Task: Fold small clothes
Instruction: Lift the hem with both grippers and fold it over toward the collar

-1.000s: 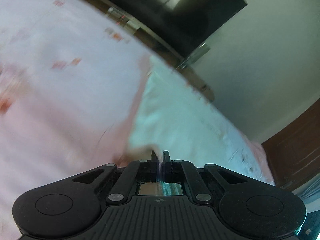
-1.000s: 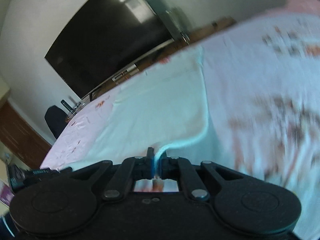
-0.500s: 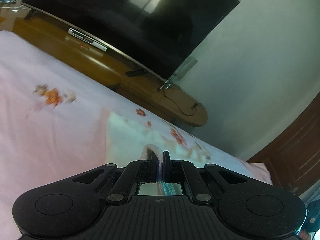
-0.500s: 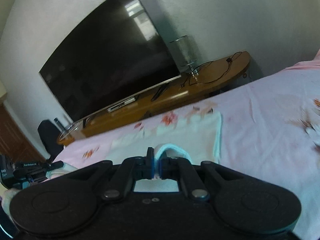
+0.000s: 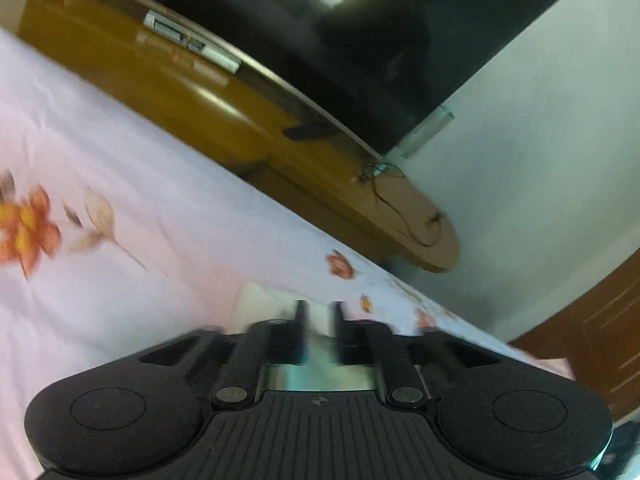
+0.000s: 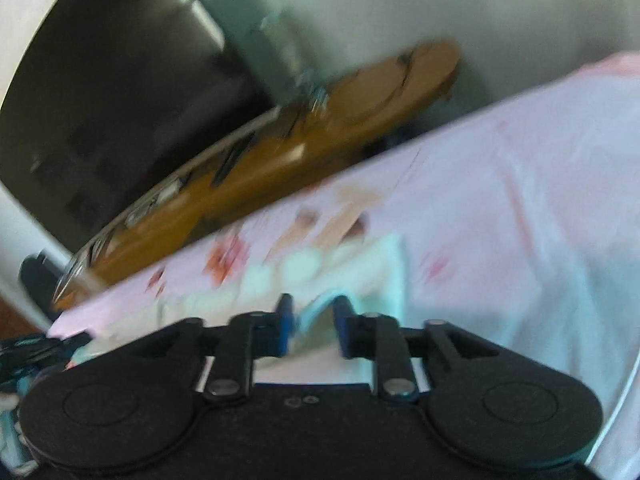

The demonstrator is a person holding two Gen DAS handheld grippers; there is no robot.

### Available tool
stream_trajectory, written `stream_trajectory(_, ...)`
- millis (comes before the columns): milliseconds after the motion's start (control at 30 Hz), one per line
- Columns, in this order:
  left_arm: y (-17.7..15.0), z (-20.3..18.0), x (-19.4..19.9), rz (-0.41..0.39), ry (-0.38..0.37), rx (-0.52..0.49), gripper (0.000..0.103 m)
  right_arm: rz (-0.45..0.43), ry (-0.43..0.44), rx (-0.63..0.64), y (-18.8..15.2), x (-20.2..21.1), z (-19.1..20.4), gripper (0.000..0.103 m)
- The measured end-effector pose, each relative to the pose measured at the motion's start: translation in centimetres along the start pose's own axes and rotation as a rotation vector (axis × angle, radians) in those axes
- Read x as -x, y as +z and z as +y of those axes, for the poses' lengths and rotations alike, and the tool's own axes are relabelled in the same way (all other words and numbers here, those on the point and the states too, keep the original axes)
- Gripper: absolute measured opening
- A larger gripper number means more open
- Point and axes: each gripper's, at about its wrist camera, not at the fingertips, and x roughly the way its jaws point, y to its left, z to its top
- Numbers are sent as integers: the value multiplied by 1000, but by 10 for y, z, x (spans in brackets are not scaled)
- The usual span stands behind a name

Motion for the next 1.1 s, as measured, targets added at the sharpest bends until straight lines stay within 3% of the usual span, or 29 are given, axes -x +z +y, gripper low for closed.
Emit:
stream_trajectory(33,0,0,0,-9,6,-26,51,-20,10,-5,0,2,-4,41)
stream_trajectory(233,-1,-24,-13,43,41,-263,51,-13,-5,143,-6,2,-2,43)
stream_trajectory(400,-12,-42,-27,101,126,-398,50,36,-11,233,-7,-12,11,41)
stream_trajectory(467,-16,-45,-30,92,149,-431,30,58,-36,274,-6,-23,16,34)
stream_trajectory(500,-18,-47,-30,90,151,-442,6,66,-60,303,-7,-26,19,24)
stream_trajectory(533,-19,-48,-28,80,145,-440,5,69,-85,334,-9,-29,21,4)
stream_trajectory(600,-22,-52,-19,30,145,-454,3,57,-98,380,-11,-30,26,5)
stream_trajectory(733,-22,-49,-3,-71,119,-442,3,-51,-72,441,-6,-15,39,4)
stream_trajectory(800,-22,-47,-9,-51,147,-445,3,-80,-75,464,-2,-14,44,4)
stream_trajectory(900,-30,-41,-26,-7,208,-478,4,-25,-133,467,-2,-34,36,4)
stream_trajectory(967,-33,-43,-22,-24,224,-498,12,56,-200,464,-9,-53,25,7)
stream_trajectory(1000,-33,-46,-18,-32,253,-512,36,24,-186,453,-9,-49,23,9)
stream_trajectory(1033,-34,-49,-10,-59,306,-521,79,23,-204,445,-8,-46,23,19)
stream_trajectory(1067,-38,-54,5,-135,358,-529,92,11,-224,433,-6,-40,23,29)
stream_trajectory(1100,-44,-60,19,-207,335,-547,94,-19,-241,419,-5,-29,24,30)
